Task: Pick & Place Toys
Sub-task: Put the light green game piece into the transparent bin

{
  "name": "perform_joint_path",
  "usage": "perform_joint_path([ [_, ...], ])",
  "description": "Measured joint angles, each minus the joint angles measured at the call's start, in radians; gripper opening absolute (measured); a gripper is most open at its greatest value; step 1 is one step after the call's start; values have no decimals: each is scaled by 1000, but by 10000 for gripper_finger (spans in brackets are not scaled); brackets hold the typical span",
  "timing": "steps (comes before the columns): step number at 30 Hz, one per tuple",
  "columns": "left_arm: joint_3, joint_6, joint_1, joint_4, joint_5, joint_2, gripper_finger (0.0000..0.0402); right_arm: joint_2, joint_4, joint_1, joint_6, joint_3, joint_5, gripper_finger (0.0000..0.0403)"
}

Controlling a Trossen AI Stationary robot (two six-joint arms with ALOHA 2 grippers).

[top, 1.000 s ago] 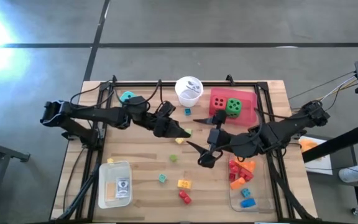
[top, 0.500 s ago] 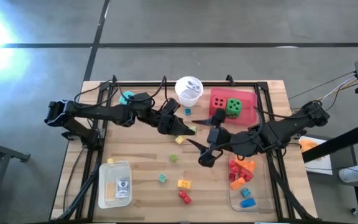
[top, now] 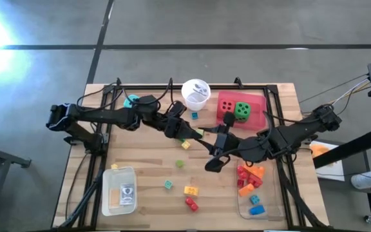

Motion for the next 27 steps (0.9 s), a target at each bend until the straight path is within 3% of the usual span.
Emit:
perform_joint_path([
  [7, -1, 79, -1, -6, 3, 0, 314, -1, -2, -1, 35, 0, -23, 127],
  [13, -1, 116, 1, -7, 3, 0, 384, -7, -11, -1, 102, 0, -112, 127],
  [16, -1, 136, 1, -33, 26, -1, 396, -14, -38, 1, 146, 0, -161, 127],
  [21, -1, 159, 1, -120, 90, -11, 383, -26, -154, 5, 261, 0, -234, 127],
  [27, -1, 256, 1, -322, 106, -43, 371, -46, -234, 18, 350, 0, -337, 127],
])
